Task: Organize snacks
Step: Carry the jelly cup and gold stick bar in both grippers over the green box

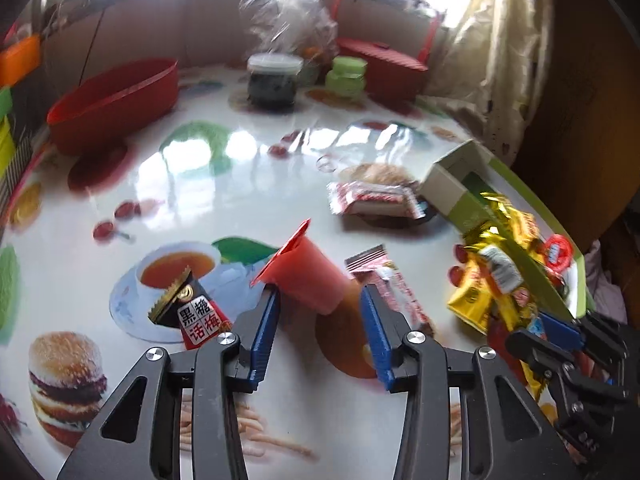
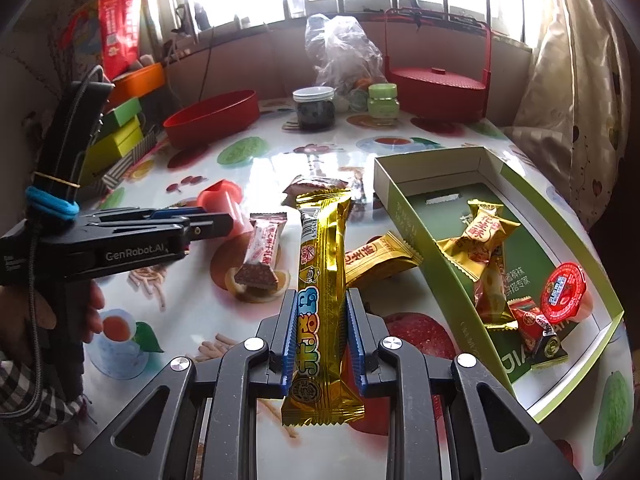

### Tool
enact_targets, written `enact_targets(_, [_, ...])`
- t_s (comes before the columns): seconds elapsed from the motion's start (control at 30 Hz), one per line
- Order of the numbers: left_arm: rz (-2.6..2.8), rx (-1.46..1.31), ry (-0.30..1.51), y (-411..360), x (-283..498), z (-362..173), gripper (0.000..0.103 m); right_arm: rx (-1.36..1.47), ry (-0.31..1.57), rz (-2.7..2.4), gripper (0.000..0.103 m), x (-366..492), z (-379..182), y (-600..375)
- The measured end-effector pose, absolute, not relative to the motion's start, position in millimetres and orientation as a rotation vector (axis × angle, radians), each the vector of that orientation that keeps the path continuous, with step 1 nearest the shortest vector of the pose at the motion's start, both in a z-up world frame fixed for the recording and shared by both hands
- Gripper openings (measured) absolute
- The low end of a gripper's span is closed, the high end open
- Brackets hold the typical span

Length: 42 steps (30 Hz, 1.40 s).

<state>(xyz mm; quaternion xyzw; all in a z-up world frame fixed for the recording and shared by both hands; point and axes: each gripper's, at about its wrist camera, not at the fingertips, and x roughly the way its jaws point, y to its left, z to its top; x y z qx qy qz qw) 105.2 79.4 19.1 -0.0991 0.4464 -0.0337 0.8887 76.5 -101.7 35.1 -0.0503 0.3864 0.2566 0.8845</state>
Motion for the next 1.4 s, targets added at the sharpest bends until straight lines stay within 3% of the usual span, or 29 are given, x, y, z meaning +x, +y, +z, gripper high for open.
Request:
enact_targets(0.37, [0.013, -0.405, 0.921, 95.7, 129.0, 12.6, 0.045, -0.094, 0.816, 0.539, 0.022, 81.8, 30.5, -103.8])
enact_targets(0.8, [0.087, -0.159, 0.935, 75.3, 151.2, 11.6, 0.043, -0.073, 0.826, 0.537, 0.022, 88.4, 25.7, -107.8])
enact_targets(1.4, [-0.02, -0.194, 0.81, 62.8, 131.0, 42.6, 0.041, -0.072, 0.805, 0.523, 0.022, 84.9, 30.7, -110.9])
